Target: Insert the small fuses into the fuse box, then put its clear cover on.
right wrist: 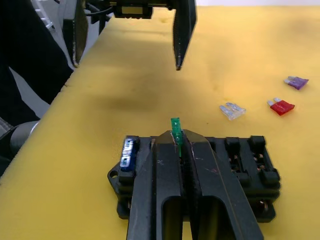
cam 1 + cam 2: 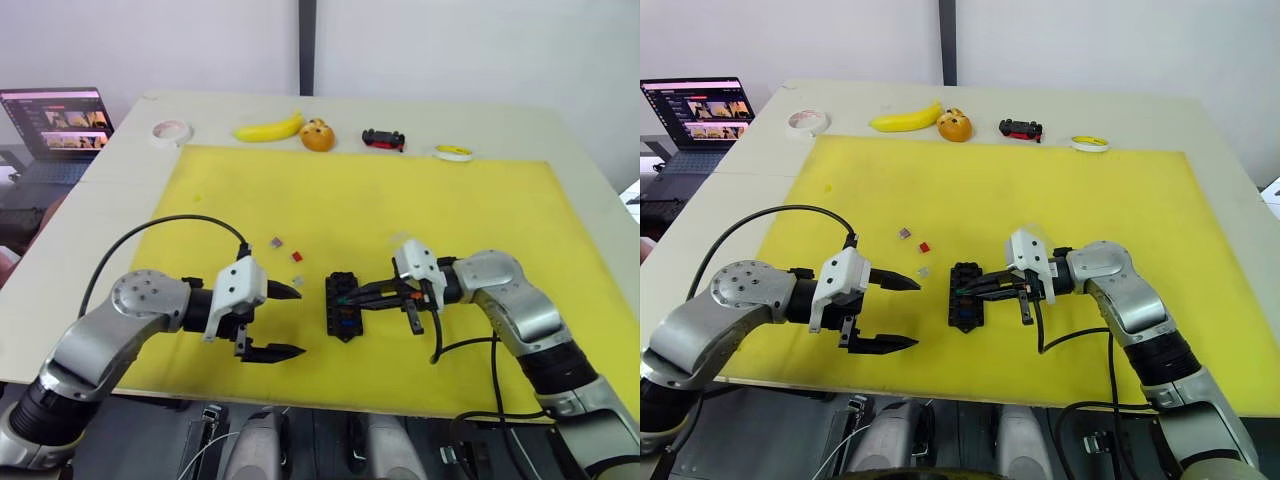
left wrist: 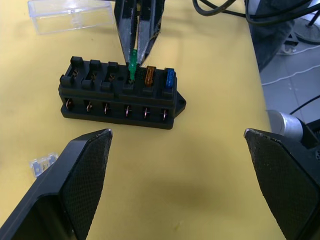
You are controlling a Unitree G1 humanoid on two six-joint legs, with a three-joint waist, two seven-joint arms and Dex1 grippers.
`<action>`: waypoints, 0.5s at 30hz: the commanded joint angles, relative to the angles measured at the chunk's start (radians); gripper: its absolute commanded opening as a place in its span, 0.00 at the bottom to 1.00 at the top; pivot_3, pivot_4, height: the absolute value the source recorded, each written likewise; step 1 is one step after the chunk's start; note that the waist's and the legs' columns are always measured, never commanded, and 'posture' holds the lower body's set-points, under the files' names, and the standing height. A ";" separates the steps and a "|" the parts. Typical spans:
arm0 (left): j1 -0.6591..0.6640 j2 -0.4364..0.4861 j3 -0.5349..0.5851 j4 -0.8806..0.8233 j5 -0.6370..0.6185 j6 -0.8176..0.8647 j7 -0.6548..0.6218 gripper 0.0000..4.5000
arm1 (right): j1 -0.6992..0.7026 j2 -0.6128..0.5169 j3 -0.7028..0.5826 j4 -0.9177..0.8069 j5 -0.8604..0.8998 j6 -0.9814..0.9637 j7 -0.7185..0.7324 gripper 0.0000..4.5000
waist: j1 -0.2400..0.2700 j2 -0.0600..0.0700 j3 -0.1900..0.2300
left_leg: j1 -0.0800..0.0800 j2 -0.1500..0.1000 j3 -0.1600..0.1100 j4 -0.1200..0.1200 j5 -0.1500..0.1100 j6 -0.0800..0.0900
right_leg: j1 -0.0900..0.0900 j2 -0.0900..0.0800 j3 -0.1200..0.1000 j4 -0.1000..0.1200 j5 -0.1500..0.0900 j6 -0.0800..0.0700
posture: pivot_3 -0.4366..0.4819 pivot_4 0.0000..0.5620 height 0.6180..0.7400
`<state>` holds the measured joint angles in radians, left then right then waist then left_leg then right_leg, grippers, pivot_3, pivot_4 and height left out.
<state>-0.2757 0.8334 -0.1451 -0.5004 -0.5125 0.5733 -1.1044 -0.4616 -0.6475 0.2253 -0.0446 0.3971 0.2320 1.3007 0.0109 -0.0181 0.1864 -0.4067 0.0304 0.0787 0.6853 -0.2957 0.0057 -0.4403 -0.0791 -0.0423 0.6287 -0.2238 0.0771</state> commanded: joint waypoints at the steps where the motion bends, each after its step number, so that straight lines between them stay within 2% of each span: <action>1: 0.002 -0.003 0.006 -0.032 -0.001 -0.020 0.000 0.99 | -0.012 0.014 -0.023 -0.006 0.007 -0.004 -0.004 0.00 | 0.000 0.000 0.000 | 0.000 0.000 0.000 0.000 0.000 0.000 | 0.000 0.000 0.000 0.000 0.000 0.000 | 0.48 0.27 0.98; 15: 0.006 -0.005 0.005 -0.030 0.006 -0.026 0.005 0.99 | 0.025 0.015 -0.005 -0.019 -0.006 0.009 -0.002 0.00 | 0.000 0.000 0.000 | 0.000 0.000 0.000 0.000 0.000 0.000 | 0.000 0.000 0.000 0.001 0.000 0.000 | 0.48 0.27 0.98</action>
<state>-0.2702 0.8269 -0.1451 -0.5007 -0.5094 0.5619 -1.1018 -0.4421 -0.6407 0.2249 -0.0364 0.3935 0.2474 1.2982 0.0110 -0.0181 0.1863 -0.4066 0.0303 0.0787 0.6855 -0.2956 0.0054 -0.4402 -0.0791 -0.0424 0.6294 -0.2238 0.0772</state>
